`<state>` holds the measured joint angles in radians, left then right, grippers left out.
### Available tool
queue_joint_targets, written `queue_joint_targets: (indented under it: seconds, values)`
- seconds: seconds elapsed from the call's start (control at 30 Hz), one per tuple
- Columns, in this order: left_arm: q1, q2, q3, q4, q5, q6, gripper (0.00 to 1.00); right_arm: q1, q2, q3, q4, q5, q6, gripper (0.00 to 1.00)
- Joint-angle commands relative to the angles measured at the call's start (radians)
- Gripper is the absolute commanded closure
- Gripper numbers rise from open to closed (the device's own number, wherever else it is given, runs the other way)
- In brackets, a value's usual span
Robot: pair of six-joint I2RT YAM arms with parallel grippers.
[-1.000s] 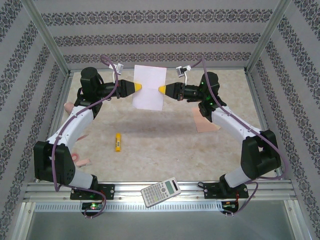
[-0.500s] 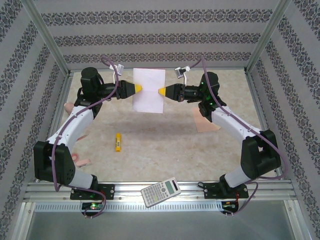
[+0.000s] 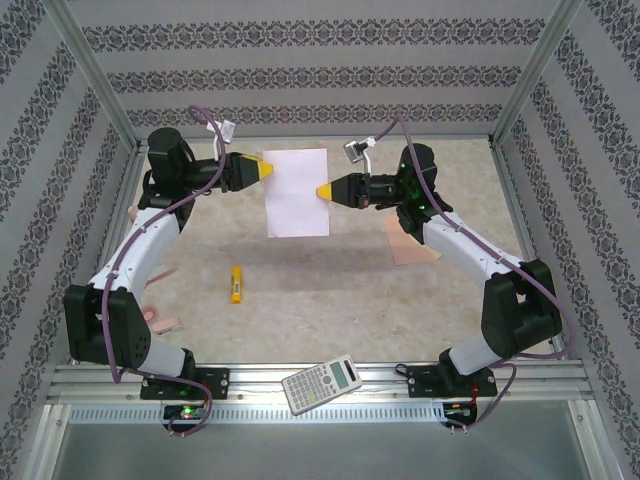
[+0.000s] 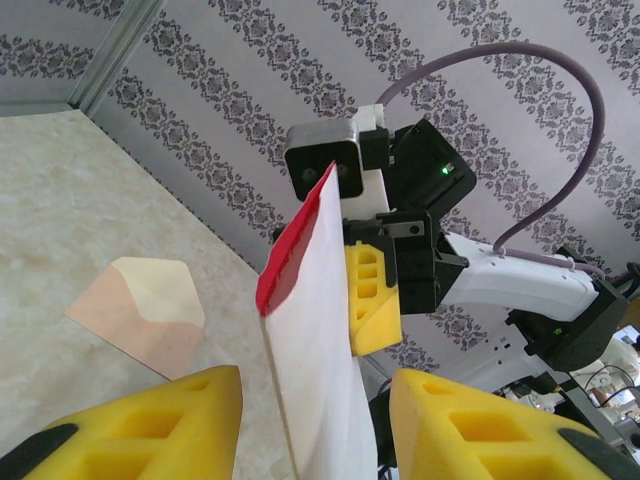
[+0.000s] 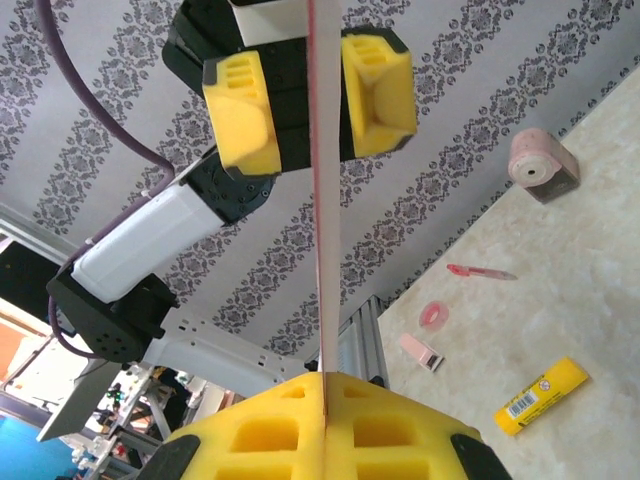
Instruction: Place the letter into the envelope and seal it
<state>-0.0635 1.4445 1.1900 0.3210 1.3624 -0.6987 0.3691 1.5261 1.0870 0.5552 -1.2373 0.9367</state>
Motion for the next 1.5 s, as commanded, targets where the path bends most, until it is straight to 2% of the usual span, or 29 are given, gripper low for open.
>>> queue_joint_targets:
  seconds: [0.0,0.47,0.73,0.93,1.07,1.23,1.27,1.37,1.47]
  values:
    - [0.011,-0.018,0.028,0.016,0.043,-0.012,0.58,0.005,-0.011,0.030,0.004,-0.034,-0.027,1.00]
    - [0.010,-0.021,0.004,0.052,0.045,-0.033,0.73,0.025,-0.003,0.049,-0.011,-0.050,-0.033,1.00]
    - [0.011,-0.024,0.000,0.062,0.040,-0.043,0.99,0.027,-0.006,0.039,-0.021,-0.042,-0.045,1.00]
    - [0.010,-0.030,-0.007,0.070,0.031,-0.047,1.00,0.024,-0.006,0.038,-0.032,-0.030,-0.055,1.00]
    - [0.010,-0.036,-0.014,0.069,0.020,-0.044,1.00,0.018,-0.011,0.035,-0.043,-0.014,-0.065,0.86]
    - [0.010,-0.036,-0.013,0.046,0.010,-0.023,1.00,-0.001,-0.020,0.032,-0.078,0.020,-0.072,0.58]
    - [0.010,-0.038,-0.008,0.017,0.002,0.001,1.00,-0.004,-0.023,0.033,-0.088,0.031,-0.074,0.50]
    - [0.010,-0.044,0.013,-0.108,-0.038,0.101,1.00,-0.015,-0.035,0.027,-0.114,0.062,-0.081,0.39]
    - [0.010,-0.065,0.042,-0.284,-0.133,0.248,1.00,-0.026,-0.054,0.008,-0.125,0.118,-0.083,0.29]
